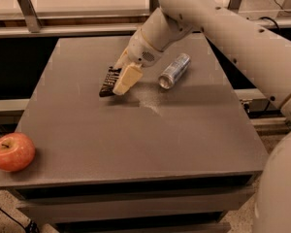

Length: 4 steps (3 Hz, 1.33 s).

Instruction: Move rxbar chocolate near apple

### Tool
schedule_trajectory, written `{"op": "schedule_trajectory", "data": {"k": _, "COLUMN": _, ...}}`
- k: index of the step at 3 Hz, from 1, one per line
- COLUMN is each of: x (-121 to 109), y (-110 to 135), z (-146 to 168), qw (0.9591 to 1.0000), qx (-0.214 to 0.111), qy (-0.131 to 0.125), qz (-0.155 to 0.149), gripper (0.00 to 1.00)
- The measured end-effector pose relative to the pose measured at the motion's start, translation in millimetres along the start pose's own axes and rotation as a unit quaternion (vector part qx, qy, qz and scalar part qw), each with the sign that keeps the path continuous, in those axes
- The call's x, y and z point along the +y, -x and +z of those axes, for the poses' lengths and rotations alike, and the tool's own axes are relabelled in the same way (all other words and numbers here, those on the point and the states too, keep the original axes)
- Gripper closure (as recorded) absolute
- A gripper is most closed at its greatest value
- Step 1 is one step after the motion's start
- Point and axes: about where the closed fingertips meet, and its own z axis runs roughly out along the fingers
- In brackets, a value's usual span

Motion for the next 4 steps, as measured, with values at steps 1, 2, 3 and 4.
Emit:
{"op": "schedule_trajectory", "data": {"k": 1, "x": 19.7, "y": 13.2, "z": -17.0, "qw": 0.9949, "qx": -0.035, "qy": 0.043, "qz": -0.084, "gripper": 1.00}}
{"op": "schedule_trajectory", "data": {"k": 2, "x": 23.5, "y": 13.3, "z": -16.3, "qw": 0.9913, "qx": -0.036, "qy": 0.051, "qz": -0.116, "gripper": 1.00}}
{"op": "schedule_trajectory", "data": {"k": 3, "x": 23.2, "y": 13.8, "z": -15.1, "qw": 0.9917, "qx": -0.036, "qy": 0.050, "qz": -0.113, "gripper": 1.00}}
{"op": "schedule_trajectory", "data": {"k": 4, "x": 44.5, "y": 37.8, "z": -2.2, "qw": 0.9825, "qx": -0.048, "qy": 0.086, "qz": -0.158, "gripper": 1.00}}
